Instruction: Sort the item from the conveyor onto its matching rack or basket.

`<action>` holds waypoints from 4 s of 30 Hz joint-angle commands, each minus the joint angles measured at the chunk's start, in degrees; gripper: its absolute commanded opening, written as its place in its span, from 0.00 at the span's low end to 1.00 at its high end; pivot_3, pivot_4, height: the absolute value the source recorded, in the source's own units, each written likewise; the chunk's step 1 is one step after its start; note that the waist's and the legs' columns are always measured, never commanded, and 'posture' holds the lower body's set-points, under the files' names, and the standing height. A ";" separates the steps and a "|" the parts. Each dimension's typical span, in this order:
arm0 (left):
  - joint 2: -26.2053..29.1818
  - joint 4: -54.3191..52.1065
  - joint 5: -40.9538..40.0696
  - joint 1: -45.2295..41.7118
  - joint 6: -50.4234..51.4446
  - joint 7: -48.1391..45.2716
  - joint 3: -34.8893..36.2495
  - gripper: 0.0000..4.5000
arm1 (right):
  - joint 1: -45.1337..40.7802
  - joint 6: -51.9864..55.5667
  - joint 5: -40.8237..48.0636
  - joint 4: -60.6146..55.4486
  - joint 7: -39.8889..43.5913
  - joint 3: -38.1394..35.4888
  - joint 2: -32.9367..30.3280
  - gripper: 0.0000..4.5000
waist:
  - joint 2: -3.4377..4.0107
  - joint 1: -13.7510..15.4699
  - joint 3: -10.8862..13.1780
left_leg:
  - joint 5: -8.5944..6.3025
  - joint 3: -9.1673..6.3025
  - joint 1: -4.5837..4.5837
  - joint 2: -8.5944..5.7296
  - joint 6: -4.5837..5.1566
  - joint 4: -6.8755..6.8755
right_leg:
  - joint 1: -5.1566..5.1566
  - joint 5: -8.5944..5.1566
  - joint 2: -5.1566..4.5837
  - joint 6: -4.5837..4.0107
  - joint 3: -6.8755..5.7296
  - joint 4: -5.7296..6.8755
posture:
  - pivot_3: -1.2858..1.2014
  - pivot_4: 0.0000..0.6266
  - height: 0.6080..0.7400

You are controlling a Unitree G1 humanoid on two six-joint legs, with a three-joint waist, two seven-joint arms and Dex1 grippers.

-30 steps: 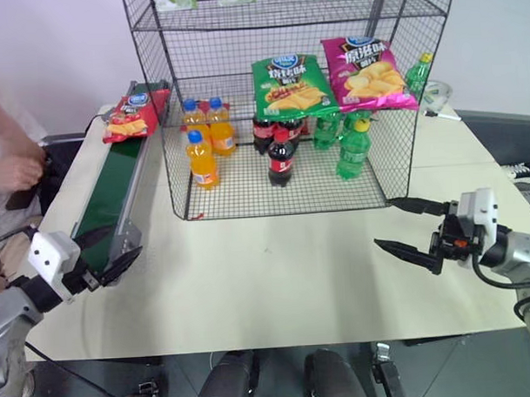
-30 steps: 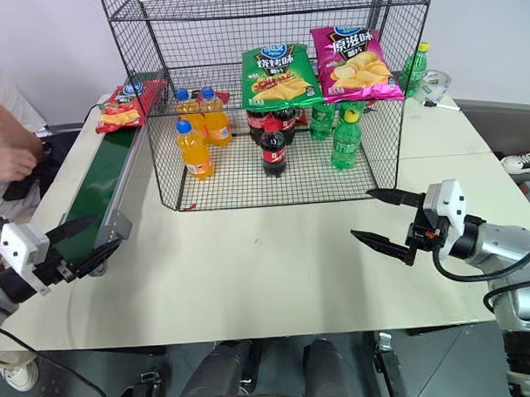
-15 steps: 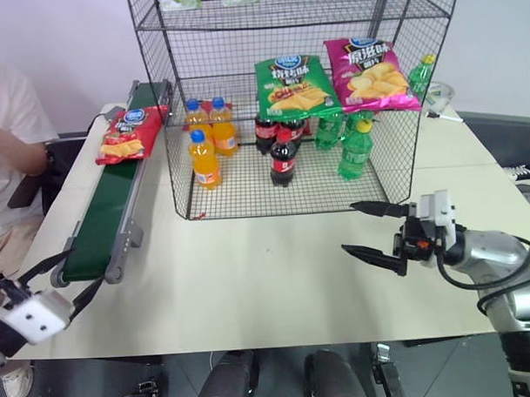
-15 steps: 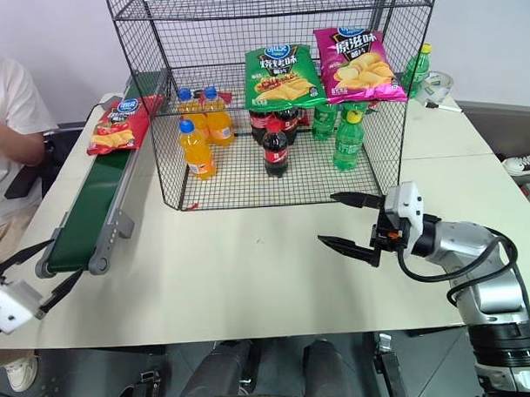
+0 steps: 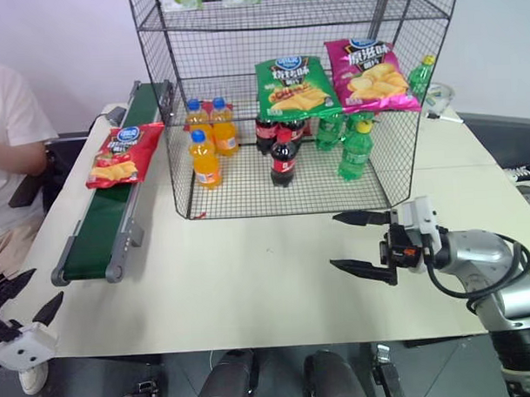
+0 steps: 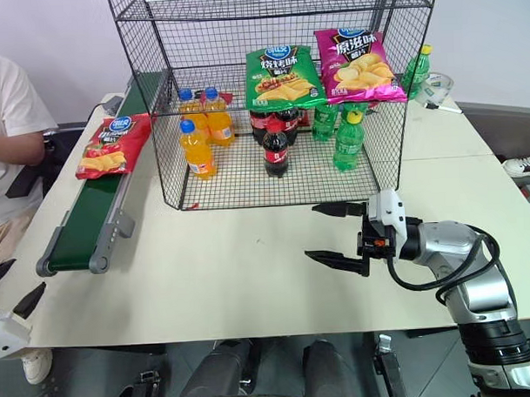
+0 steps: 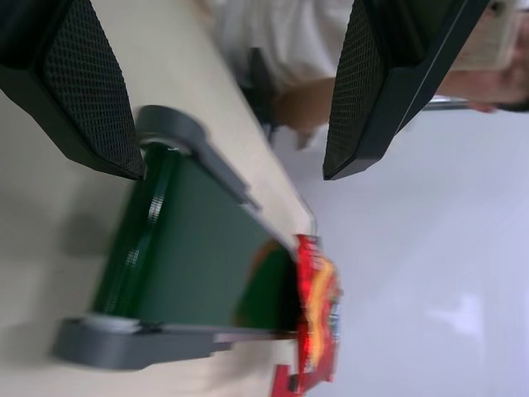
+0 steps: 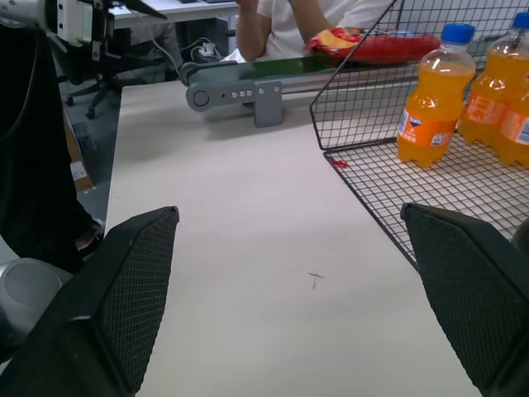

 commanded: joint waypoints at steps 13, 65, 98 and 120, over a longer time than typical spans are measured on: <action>3.56 0.80 4.45 -1.00 6.55 14.53 -10.08 0.79 | -0.02 -1.58 -0.25 -1.47 -0.72 -1.13 -0.09 1.00 | -0.01 -0.04 -0.01 | 0.01 0.00 0.04 0.00 0.00 0.01 | 0.00 0.02 0.03 0.04 -0.01 0.09 | 0.52 0.24 1.00; 5.44 -5.71 -1.15 -4.88 9.91 19.28 -17.99 0.00 | -0.07 -3.83 -1.90 0.94 -1.25 -1.72 -0.30 1.00 | -0.04 0.00 -0.03 | 0.10 0.02 0.17 0.00 0.14 0.04 | 0.06 0.03 0.04 0.05 -0.01 0.26 | 0.52 0.24 1.00; -13.93 -0.61 15.61 -73.82 31.70 20.63 -46.06 0.00 | 1.64 -1.83 4.95 -8.94 -18.29 -6.62 8.36 1.00 | -0.08 0.05 -0.02 | 0.25 0.06 0.18 -0.08 0.00 0.26 | 0.19 0.03 0.25 0.12 0.03 0.74 | 0.52 0.24 1.00; -17.26 45.02 20.35 -95.89 41.69 37.55 -65.26 0.00 | 3.12 -0.34 4.50 -11.48 -20.25 -6.39 7.11 1.00 | -0.32 0.07 0.11 | 0.22 0.03 -0.15 -0.13 0.04 0.67 | 0.02 0.02 0.30 0.21 0.01 0.92 | 0.52 0.24 1.00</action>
